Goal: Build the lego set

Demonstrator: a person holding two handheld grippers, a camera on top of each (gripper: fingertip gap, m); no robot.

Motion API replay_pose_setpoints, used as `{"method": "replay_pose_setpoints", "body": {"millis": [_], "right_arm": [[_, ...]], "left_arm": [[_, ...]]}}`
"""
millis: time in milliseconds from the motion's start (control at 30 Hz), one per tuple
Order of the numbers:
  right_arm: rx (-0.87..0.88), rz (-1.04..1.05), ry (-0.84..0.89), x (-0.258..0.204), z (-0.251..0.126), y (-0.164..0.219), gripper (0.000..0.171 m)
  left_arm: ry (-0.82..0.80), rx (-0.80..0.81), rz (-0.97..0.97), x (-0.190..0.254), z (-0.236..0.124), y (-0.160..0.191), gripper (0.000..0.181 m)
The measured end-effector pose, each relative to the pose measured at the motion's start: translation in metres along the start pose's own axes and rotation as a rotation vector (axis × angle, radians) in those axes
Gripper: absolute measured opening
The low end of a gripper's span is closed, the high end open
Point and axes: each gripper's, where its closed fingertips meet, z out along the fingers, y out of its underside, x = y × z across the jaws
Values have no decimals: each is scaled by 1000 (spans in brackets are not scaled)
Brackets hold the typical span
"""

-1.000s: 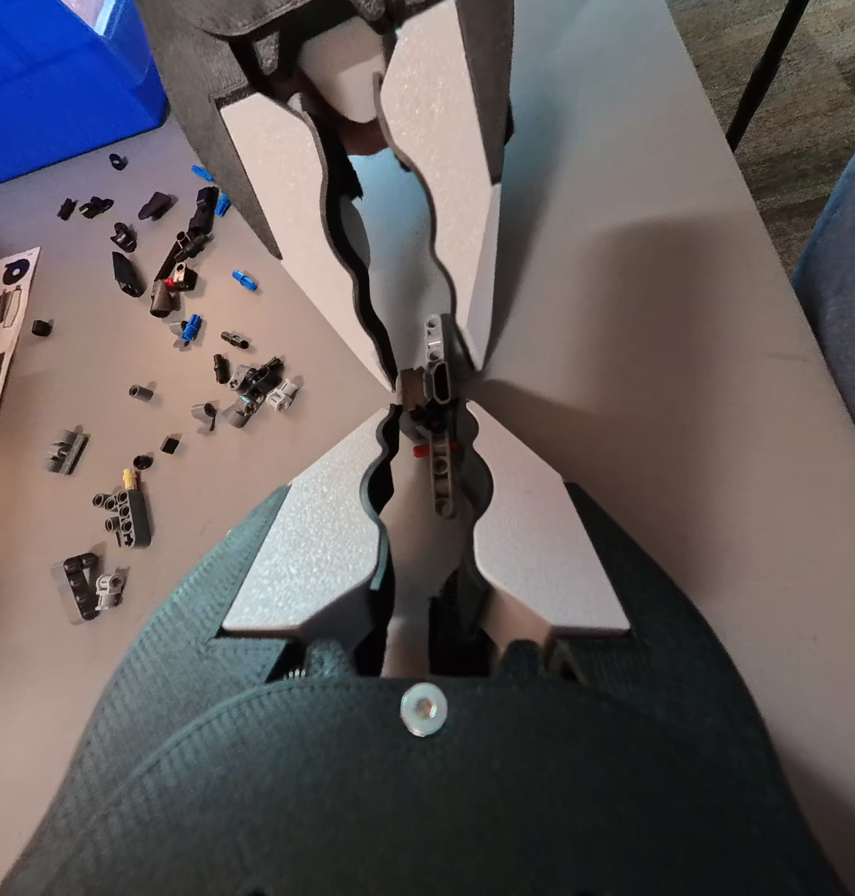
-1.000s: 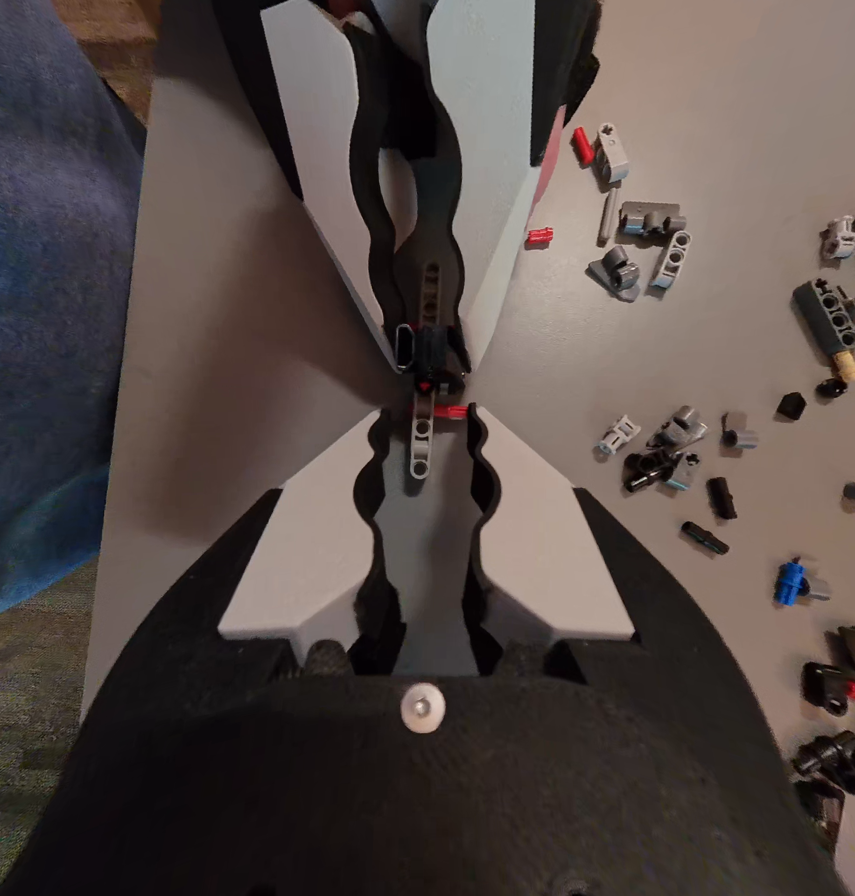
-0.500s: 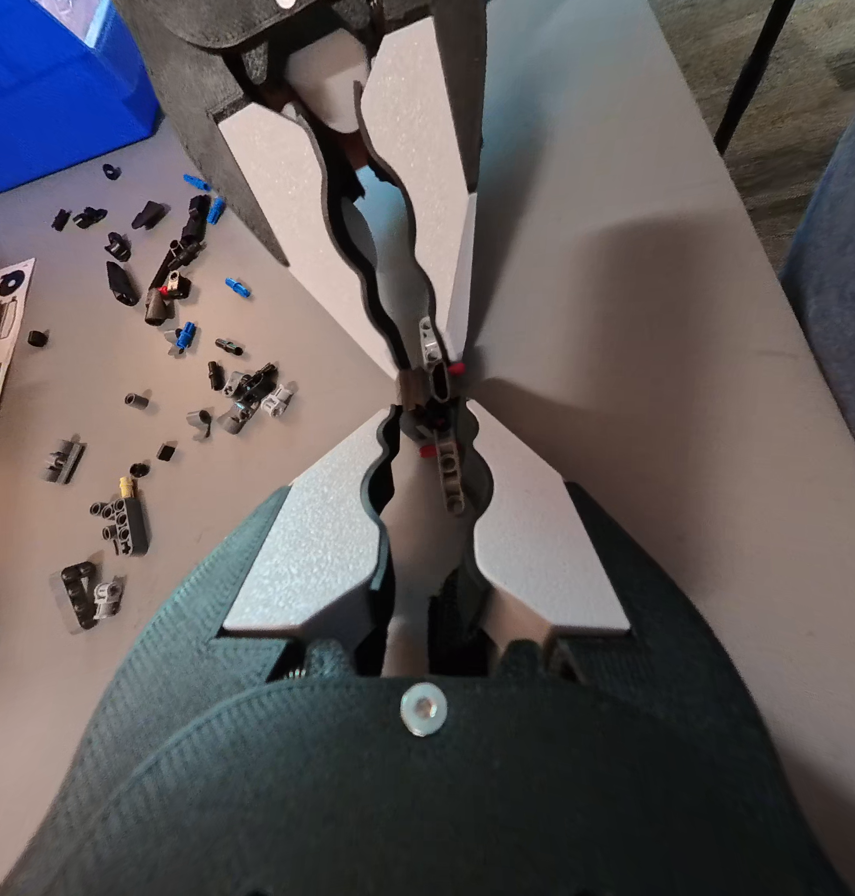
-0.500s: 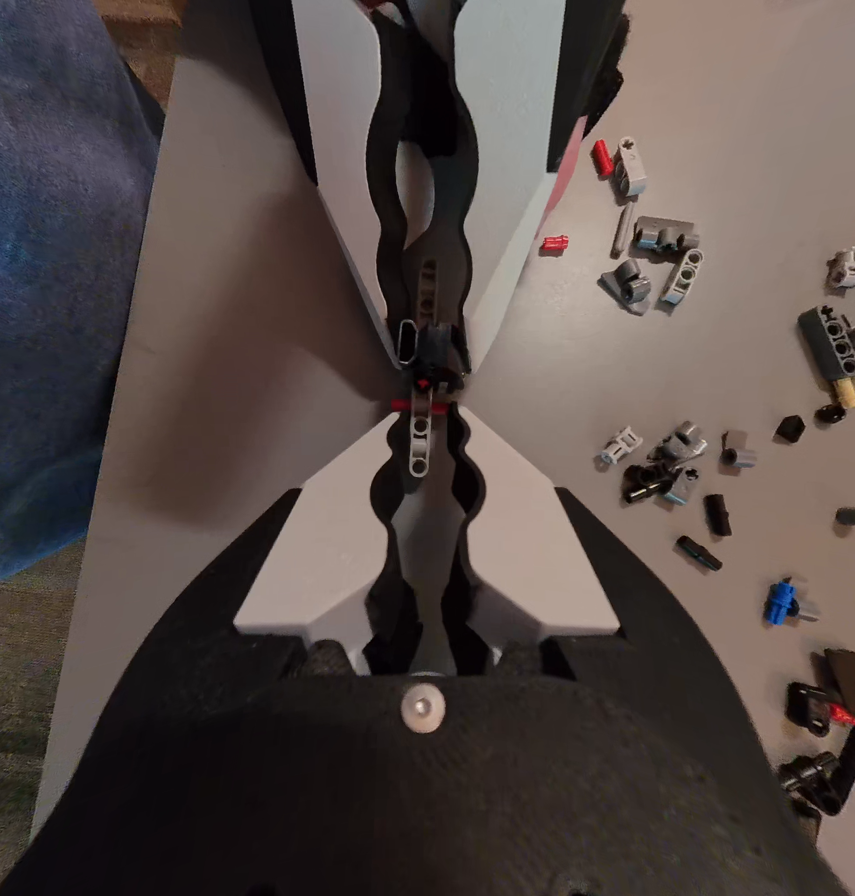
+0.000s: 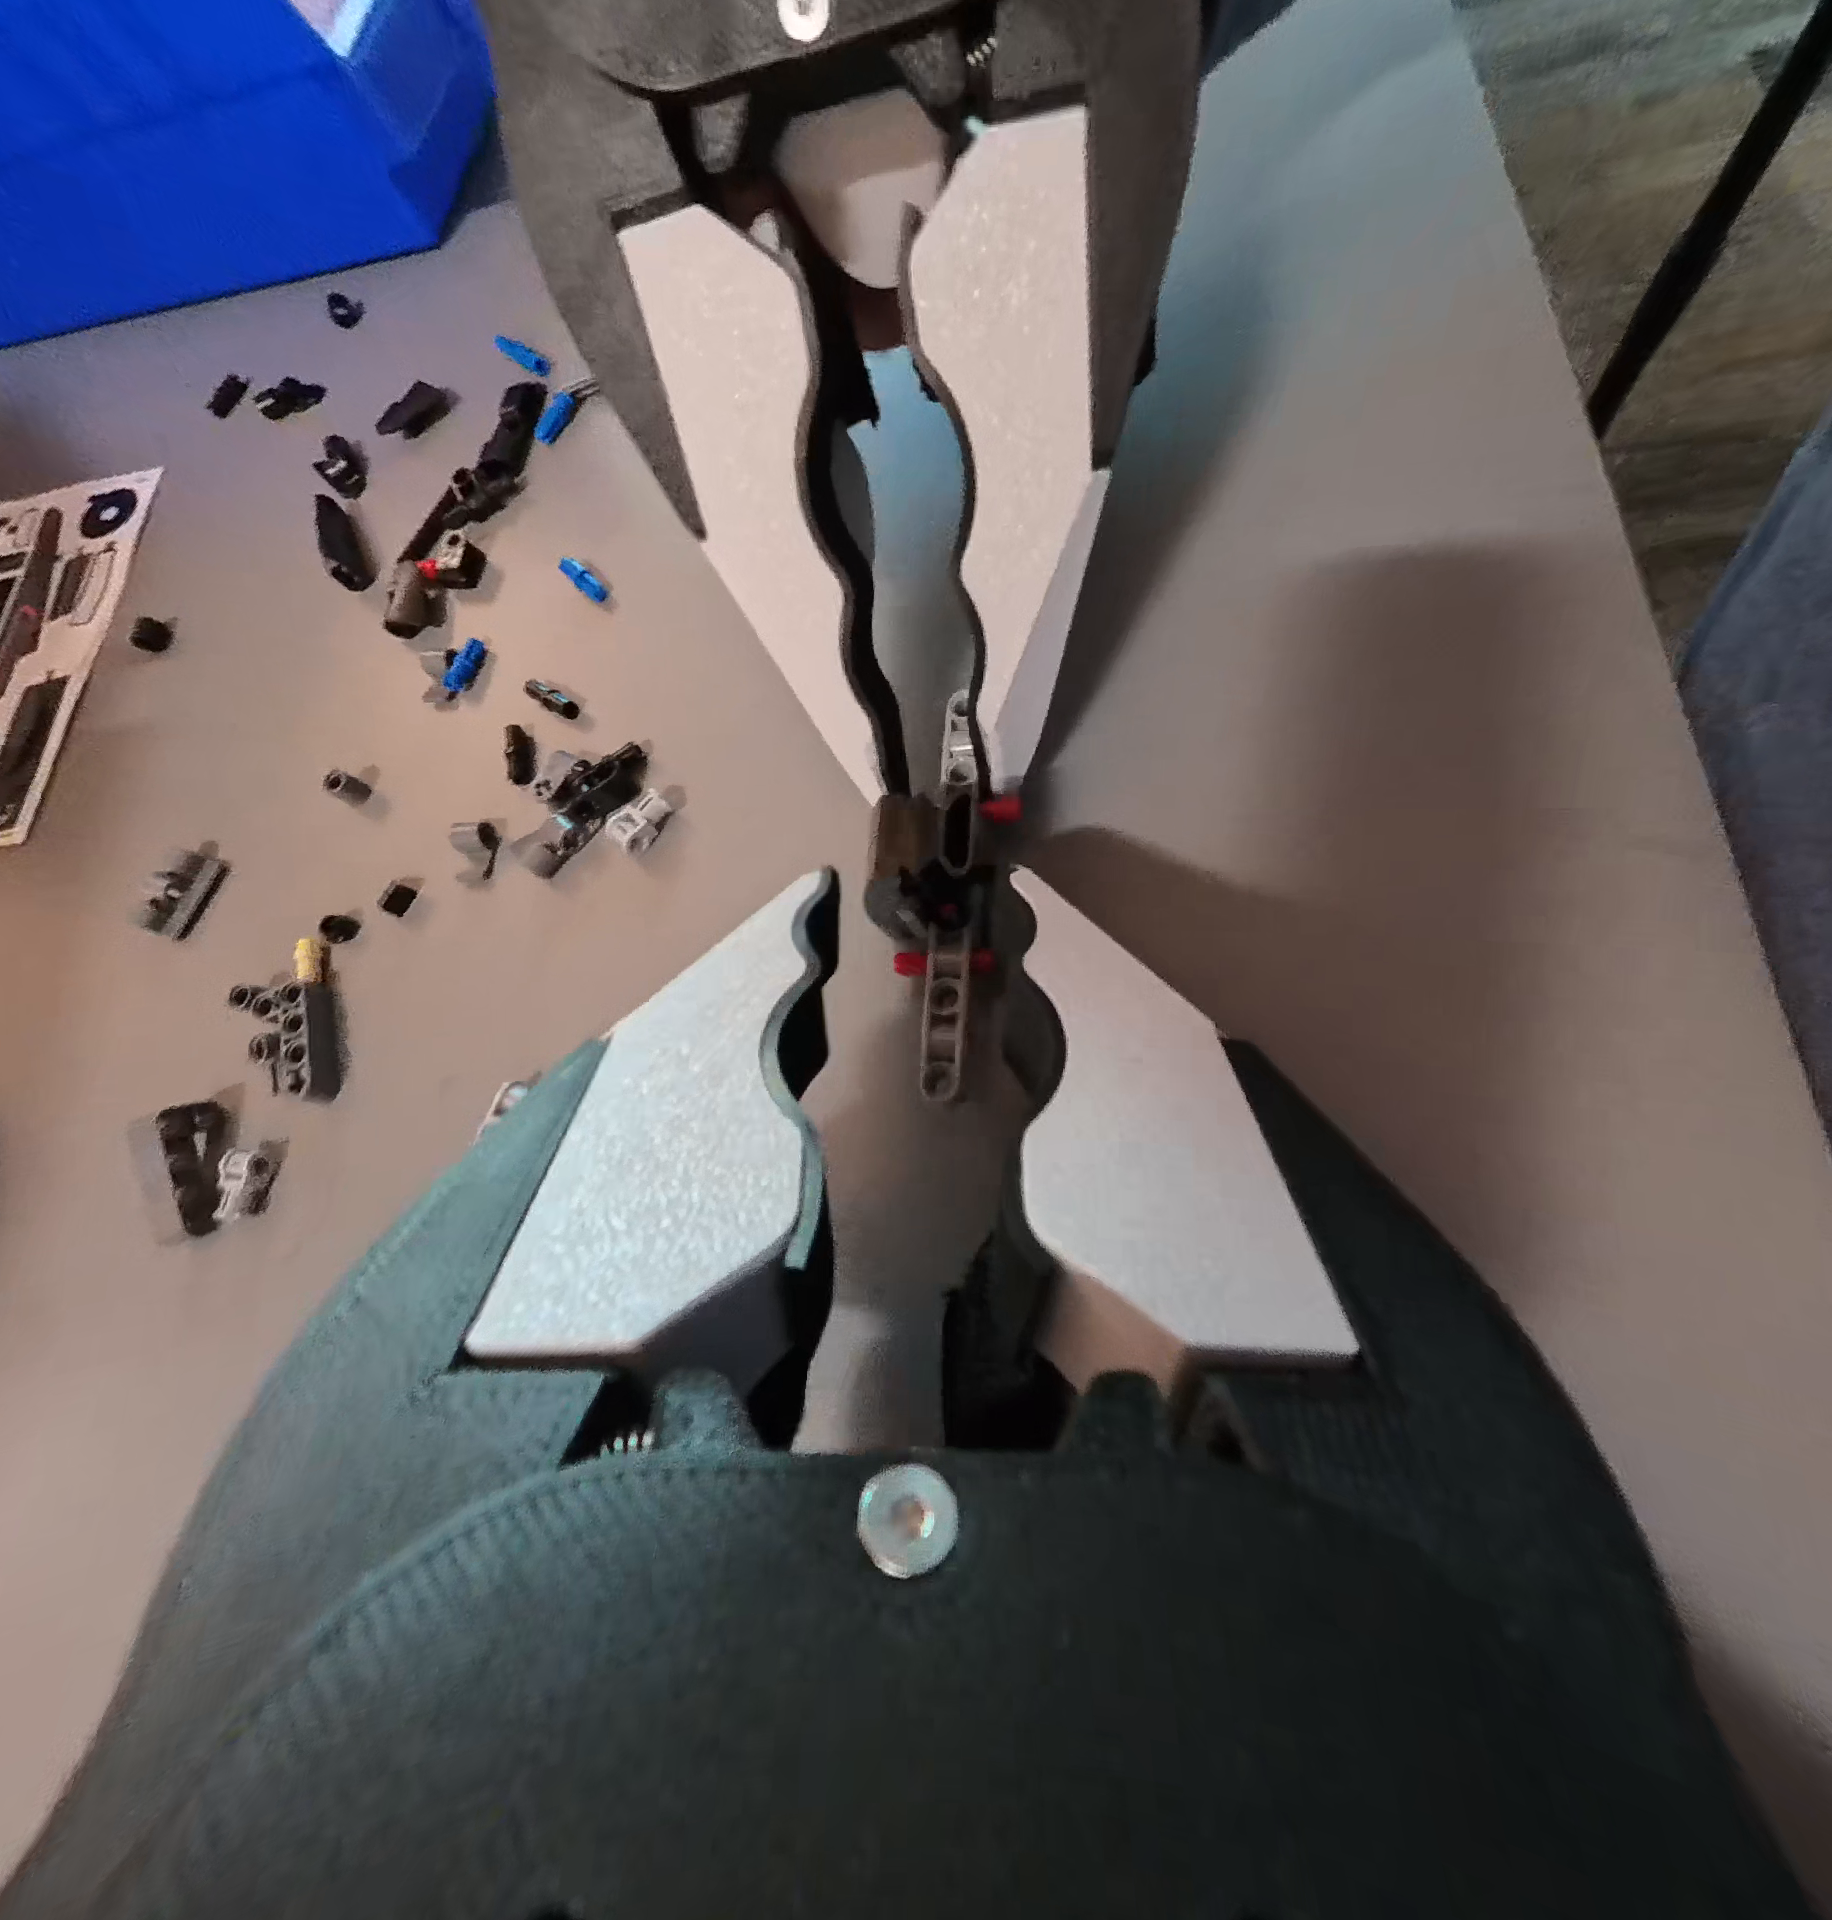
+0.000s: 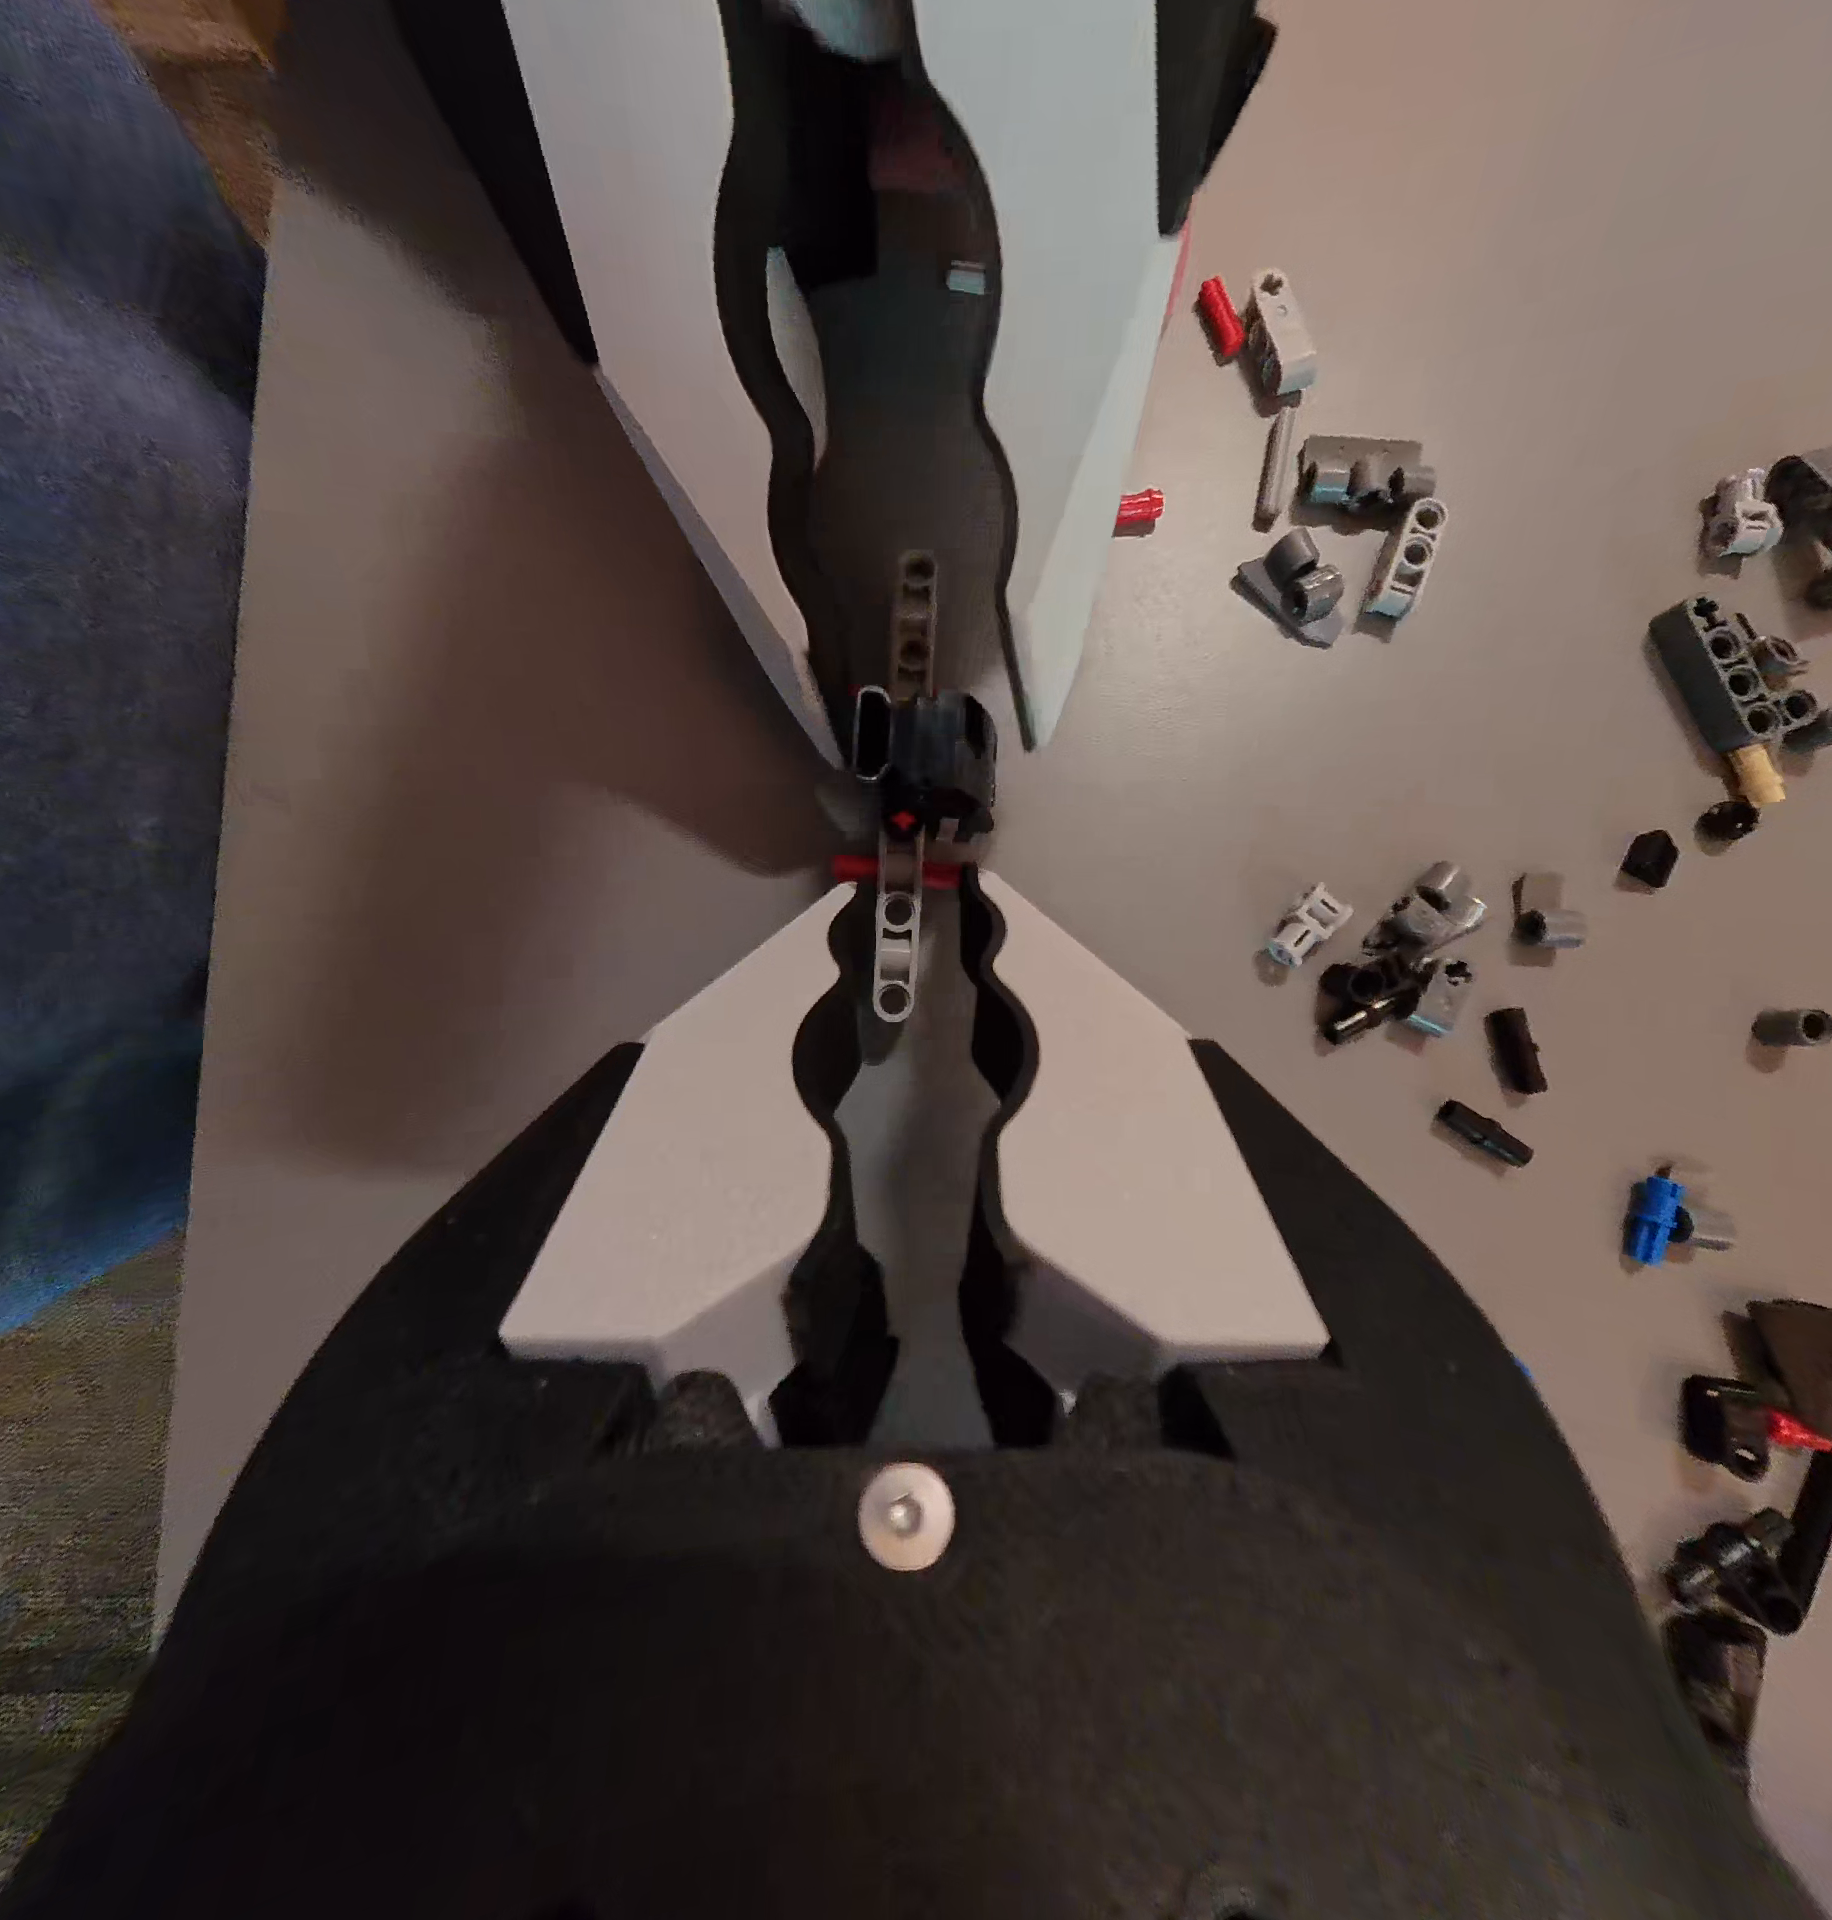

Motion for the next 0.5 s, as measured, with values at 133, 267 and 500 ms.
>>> {"method": "replay_pose_setpoints", "body": {"millis": [133,267,500], "right_arm": [[4,12,33,3,-3,-3,13],[6,12,71,7,-6,-10,13],[2,-25,172,13,-14,-31,13]], "left_arm": [[-51,11,-54,-7,-13,-2,33],[-101,20,-101,-13,-28,0,36],[-147,96,-301,-28,-55,2,44]]}}
